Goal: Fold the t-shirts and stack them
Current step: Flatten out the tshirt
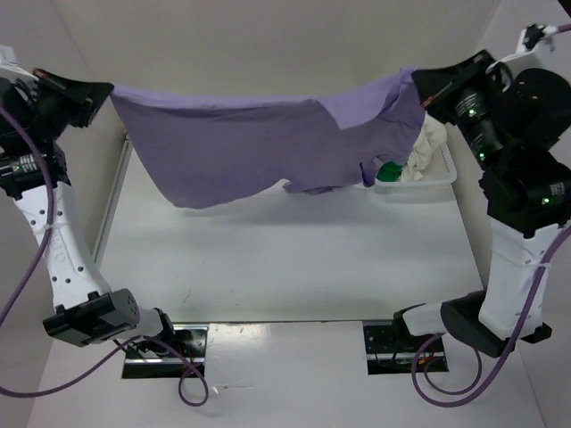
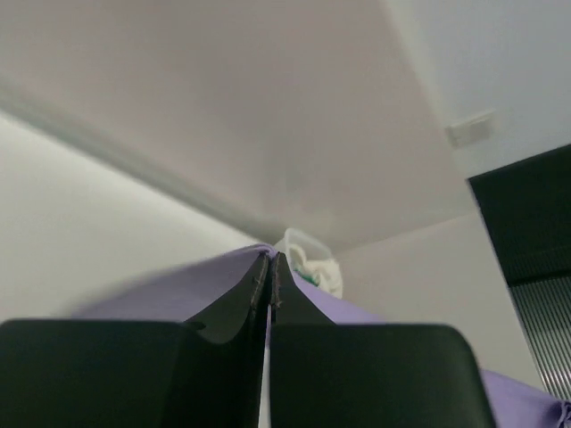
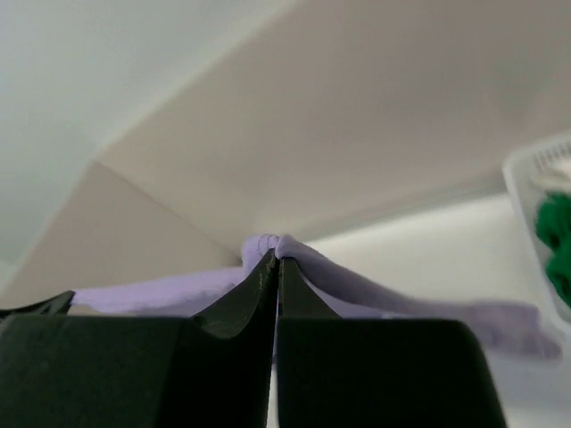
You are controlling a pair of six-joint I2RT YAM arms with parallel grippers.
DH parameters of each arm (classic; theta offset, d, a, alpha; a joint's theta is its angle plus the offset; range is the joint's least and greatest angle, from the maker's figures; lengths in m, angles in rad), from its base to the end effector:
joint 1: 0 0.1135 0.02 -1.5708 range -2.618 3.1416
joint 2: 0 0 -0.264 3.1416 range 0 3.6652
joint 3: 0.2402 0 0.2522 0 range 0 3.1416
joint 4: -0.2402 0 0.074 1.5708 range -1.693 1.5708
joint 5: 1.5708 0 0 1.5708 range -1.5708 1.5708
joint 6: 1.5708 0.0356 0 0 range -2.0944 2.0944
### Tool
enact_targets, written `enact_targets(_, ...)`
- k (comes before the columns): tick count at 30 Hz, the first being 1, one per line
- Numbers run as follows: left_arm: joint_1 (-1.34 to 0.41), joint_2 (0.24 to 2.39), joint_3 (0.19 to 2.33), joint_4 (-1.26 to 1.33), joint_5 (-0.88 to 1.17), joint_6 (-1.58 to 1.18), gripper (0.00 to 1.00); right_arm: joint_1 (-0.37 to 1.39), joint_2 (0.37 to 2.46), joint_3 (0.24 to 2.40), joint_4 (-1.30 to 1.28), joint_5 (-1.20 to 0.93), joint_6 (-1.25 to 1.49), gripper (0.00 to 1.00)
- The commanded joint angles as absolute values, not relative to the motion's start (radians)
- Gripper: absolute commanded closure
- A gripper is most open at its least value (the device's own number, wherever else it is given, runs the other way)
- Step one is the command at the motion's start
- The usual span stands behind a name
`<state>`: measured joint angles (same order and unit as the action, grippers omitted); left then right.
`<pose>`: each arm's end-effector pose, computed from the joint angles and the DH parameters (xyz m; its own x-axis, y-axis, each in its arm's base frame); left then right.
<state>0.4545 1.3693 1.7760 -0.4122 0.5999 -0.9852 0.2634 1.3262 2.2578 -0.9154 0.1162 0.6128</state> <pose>0.2530 0.1013 0.5236 -0.1235 -0.8259 -0.5501 0.0760 0.5449 -0.8351 0.1588 0.0386 0.6038 -0.0716 0.5724 -0.8168 -0.1290 0.8068 0.5766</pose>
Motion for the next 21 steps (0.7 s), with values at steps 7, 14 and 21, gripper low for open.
enact_targets(7,0.463,1.400,2.120,-0.512,0.566,-1.039,1.00,0.344,1.465,2.709,-0.772,0.091,0.577,1.00)
enact_targets(14,0.463,1.514,2.086,-0.505,0.491,-1.025,1.00,0.280,1.750,2.691,-0.736,0.097,0.497,1.00)
enact_targets(21,0.407,1.603,1.838,-0.373,0.417,-1.012,1.00,0.078,2.008,2.712,-0.746,-0.222,0.557,1.00)
